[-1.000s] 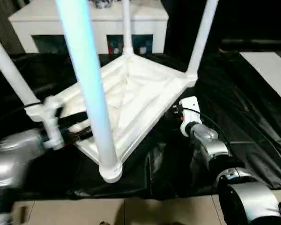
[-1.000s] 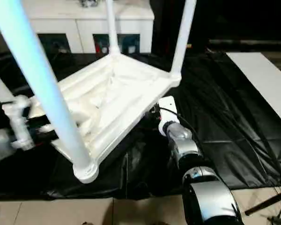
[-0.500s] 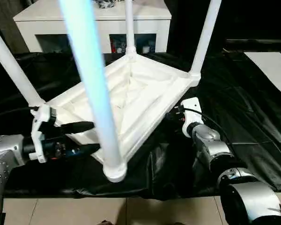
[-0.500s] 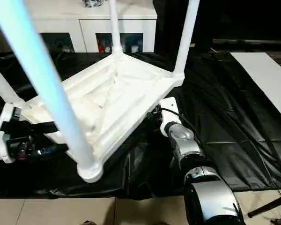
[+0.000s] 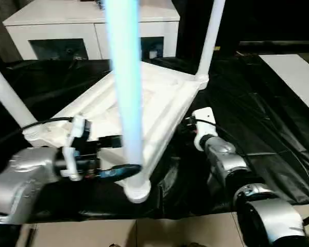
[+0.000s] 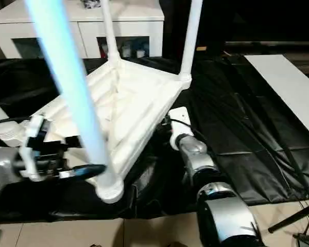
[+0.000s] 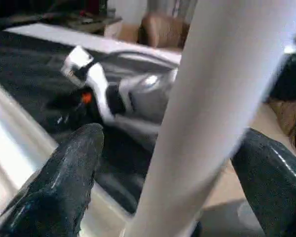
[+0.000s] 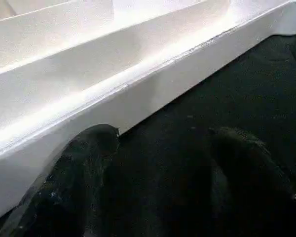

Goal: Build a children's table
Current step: Rotate table base

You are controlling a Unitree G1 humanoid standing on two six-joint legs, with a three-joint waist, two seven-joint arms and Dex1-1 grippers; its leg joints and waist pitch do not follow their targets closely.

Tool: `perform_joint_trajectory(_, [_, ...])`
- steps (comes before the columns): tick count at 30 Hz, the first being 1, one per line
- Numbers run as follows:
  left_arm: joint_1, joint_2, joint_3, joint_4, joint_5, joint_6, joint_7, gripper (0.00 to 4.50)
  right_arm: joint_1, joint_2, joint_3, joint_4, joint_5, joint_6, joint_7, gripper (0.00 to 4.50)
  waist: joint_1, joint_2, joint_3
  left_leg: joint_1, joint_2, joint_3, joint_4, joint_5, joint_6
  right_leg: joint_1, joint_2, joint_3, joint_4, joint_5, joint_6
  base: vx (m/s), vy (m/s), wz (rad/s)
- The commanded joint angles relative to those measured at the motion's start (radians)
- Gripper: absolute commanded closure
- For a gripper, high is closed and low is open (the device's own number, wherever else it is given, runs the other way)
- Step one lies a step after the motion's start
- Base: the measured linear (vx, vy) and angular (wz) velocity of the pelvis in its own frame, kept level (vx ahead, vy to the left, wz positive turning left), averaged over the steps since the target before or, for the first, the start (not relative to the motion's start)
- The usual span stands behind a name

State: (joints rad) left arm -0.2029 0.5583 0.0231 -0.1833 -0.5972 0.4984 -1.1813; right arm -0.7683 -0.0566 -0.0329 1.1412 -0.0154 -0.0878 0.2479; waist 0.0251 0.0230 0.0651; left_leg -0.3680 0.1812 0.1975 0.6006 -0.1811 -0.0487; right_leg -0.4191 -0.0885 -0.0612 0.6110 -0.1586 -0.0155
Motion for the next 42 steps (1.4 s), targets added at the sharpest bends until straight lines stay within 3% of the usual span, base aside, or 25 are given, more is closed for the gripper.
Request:
perform_joint_trajectory(1, [-0.033, -0.027, -0.024, -0.008, 0.024, -0.021, 0.053, 0.03, -0.018, 0.048, 0.021, -0.02, 0.005, -0.025, 0.054, 0.77, 0.003, 0.006, -0.065, 0.013, 0.04, -0.023, -0.084, -0.38, -0.029, 0.042, -0.047, 0.043, -0.075, -0.38, -0.198, 0.0, 0.0, 0.0])
perform_joint_trajectory(4, [-0.069, -0.077, -0.061, 0.036, 0.08, -0.062, 0.11, 0.03, -0.011, 0.079, 0.035, -0.041, 0.019, -0.035, 0.121, 0.77, 0.001, 0.006, -0.067, 0.017, 0.039, -0.023, -0.082, -0.379, -0.024, 0.041, -0.046, 0.043, -0.076, -0.378, -0.197, 0.0, 0.0, 0.0])
perform_joint_trajectory(7, [-0.094, -0.114, -0.081, 0.067, 0.116, -0.093, 0.145, 0.03, -0.003, 0.097, 0.047, -0.058, 0.028, -0.038, 0.174, 0.77, -0.002, 0.006, -0.066, 0.011, 0.041, -0.026, -0.084, -0.373, -0.02, 0.046, -0.049, 0.042, -0.076, -0.379, -0.196, 0.0, 0.0, 0.0])
perform_joint_trajectory(12, [-0.142, -0.183, -0.127, 0.084, 0.123, -0.095, 0.163, 0.03, 0.015, 0.111, 0.06, -0.087, 0.039, -0.038, 0.255, 0.77, -0.007, 0.005, -0.068, 0.012, 0.041, -0.024, -0.08, -0.353, -0.008, 0.046, -0.051, 0.044, -0.077, -0.35, -0.212, 0.0, 0.0, 0.0])
perform_joint_trajectory(13, [-0.153, -0.202, -0.144, 0.085, 0.124, -0.097, 0.164, 0.03, 0.021, 0.109, 0.065, -0.093, 0.037, -0.04, 0.273, 0.77, -0.009, 0.005, -0.069, 0.006, 0.041, -0.024, -0.082, -0.343, 0.0, 0.052, -0.05, 0.042, -0.075, -0.334, -0.218, 0.0, 0.0, 0.0])
perform_joint_trajectory(16, [-0.16, -0.214, -0.155, 0.086, 0.124, -0.098, 0.165, 0.03, 0.024, 0.108, 0.069, -0.097, 0.034, -0.042, 0.283, 0.77, -0.007, 0.005, -0.071, 0.005, 0.043, -0.025, -0.081, -0.324, 0.008, 0.051, -0.052, 0.043, -0.072, -0.308, -0.235, 0.0, 0.0, 0.0])
perform_joint_trajectory(19, [-0.171, -0.23, -0.168, 0.097, 0.135, -0.106, 0.173, 0.03, 0.028, 0.107, 0.071, -0.102, 0.033, -0.045, 0.294, 0.77, -0.006, 0.009, -0.07, 0.011, 0.043, -0.023, -0.08, -0.328, 0.007, 0.049, -0.049, 0.042, -0.073, -0.305, -0.236, 0.0, 0.0, 0.0])
perform_joint_trajectory(21, [-0.221, -0.285, -0.2, 0.178, 0.195, -0.167, 0.209, 0.03, 0.038, 0.103, 0.072, -0.115, 0.037, -0.047, 0.316, 0.77, -0.001, 0.008, -0.07, 0.015, 0.042, -0.022, -0.079, -0.341, 0.004, 0.048, -0.047, 0.042, -0.076, -0.314, -0.229, 0.0, 0.0, 0.0])
perform_joint_trajectory(23, [-0.221, -0.285, -0.2, 0.178, 0.195, -0.167, 0.209, 0.03, 0.038, 0.103, 0.072, -0.115, 0.037, -0.047, 0.316, 0.77, 0.005, 0.008, -0.069, 0.016, 0.043, -0.023, -0.081, -0.354, 0.002, 0.047, -0.05, 0.042, -0.079, -0.336, -0.22, 0.0, 0.0, 0.0])
perform_joint_trajectory(24, [-0.286, -0.336, -0.211, 0.303, 0.284, -0.252, 0.295, 0.03, 0.039, 0.09, 0.066, -0.11, 0.024, -0.049, 0.281, 0.77, 0.007, 0.015, -0.068, 0.016, 0.041, -0.024, -0.082, -0.36, -0.003, 0.046, -0.048, 0.041, -0.081, -0.347, -0.209, 0.0, 0.0, 0.0])
perform_joint_trajectory(26, [-0.315, -0.35, -0.212, 0.361, 0.331, -0.29, 0.347, 0.03, 0.036, 0.082, 0.058, -0.104, 0.02, -0.05, 0.256, 0.77, 0.011, 0.01, -0.068, 0.027, 0.039, -0.022, -0.08, -0.379, -0.006, 0.039, -0.046, 0.041, -0.091, -0.369, -0.192, 0.0, 0.0, 0.0])
perform_joint_trajectory(27, [-0.344, -0.367, -0.213, 0.416, 0.372, -0.318, 0.404, 0.03, 0.033, 0.07, 0.043, -0.102, 0.024, -0.047, 0.236, 0.77, 0.013, 0.008, -0.068, 0.018, 0.039, -0.026, -0.081, -0.363, -0.011, 0.048, -0.052, 0.041, -0.09, -0.374, -0.187, 0.0, 0.0, 0.0])
perform_joint_trajectory(29, [-0.368, -0.394, -0.231, 0.446, 0.398, -0.344, 0.447, 0.03, 0.041, 0.034, 0.018, -0.124, 0.045, -0.035, 0.231, 0.77, 0.015, 0.009, -0.07, 0.02, 0.04, -0.024, -0.08, -0.362, -0.008, 0.044, -0.052, 0.041, -0.092, -0.377, -0.184, 0.0, 0.0, 0.0])
perform_joint_trajectory(33, [-0.348, -0.399, -0.228, 0.408, 0.359, -0.339, 0.391, 0.03, 0.06, -0.019, -0.004, -0.164, 0.061, -0.028, 0.249, 0.77, 0.015, 0.008, -0.075, 0.004, 0.038, -0.026, -0.077, -0.313, 0.018, 0.06, -0.054, 0.038, -0.081, -0.301, -0.207, 0.0, 0.0, 0.0])
perform_joint_trajectory(35, [-0.347, -0.4, -0.222, 0.414, 0.357, -0.351, 0.379, 0.03, 0.065, -0.03, -0.005, -0.173, 0.061, -0.029, 0.252, 0.77, 0.014, 0.006, -0.077, 0.003, 0.037, -0.023, -0.073, -0.289, 0.031, 0.06, -0.053, 0.038, -0.08, -0.277, -0.22, 0.0, 0.0, 0.0])
perform_joint_trajectory(37, [-0.33, -0.38, -0.213, 0.396, 0.326, -0.342, 0.321, 0.03, 0.074, -0.066, -0.015, -0.192, 0.064, -0.03, 0.26, 0.77, 0.012, 0.01, -0.079, 0.002, 0.037, -0.022, -0.07, -0.267, 0.041, 0.06, -0.05, 0.035, -0.076, -0.243, -0.235, 0.0, 0.0, 0.0])
perform_joint_trajectory(39, [-0.309, -0.342, -0.214, 0.377, 0.302, -0.332, 0.268, 0.03, 0.079, -0.103, -0.024, -0.204, 0.064, -0.03, 0.27, 0.77, 0.012, 0.009, -0.078, 0.003, 0.037, -0.021, -0.07, -0.273, 0.045, 0.06, -0.051, 0.034, -0.078, -0.257, -0.239, 0.0, 0.0, 0.0])
perform_joint_trajectory(42, [-0.267, -0.257, -0.231, 0.334, 0.287, -0.295, 0.182, 0.03, 0.084, -0.152, -0.035, -0.224, 0.072, -0.021, 0.288, 0.77, 0.011, 0.016, -0.077, 0.007, 0.04, -0.02, -0.071, -0.284, 0.04, 0.056, -0.047, 0.034, -0.075, -0.268, -0.241, 0.0, 0.0, 0.0])
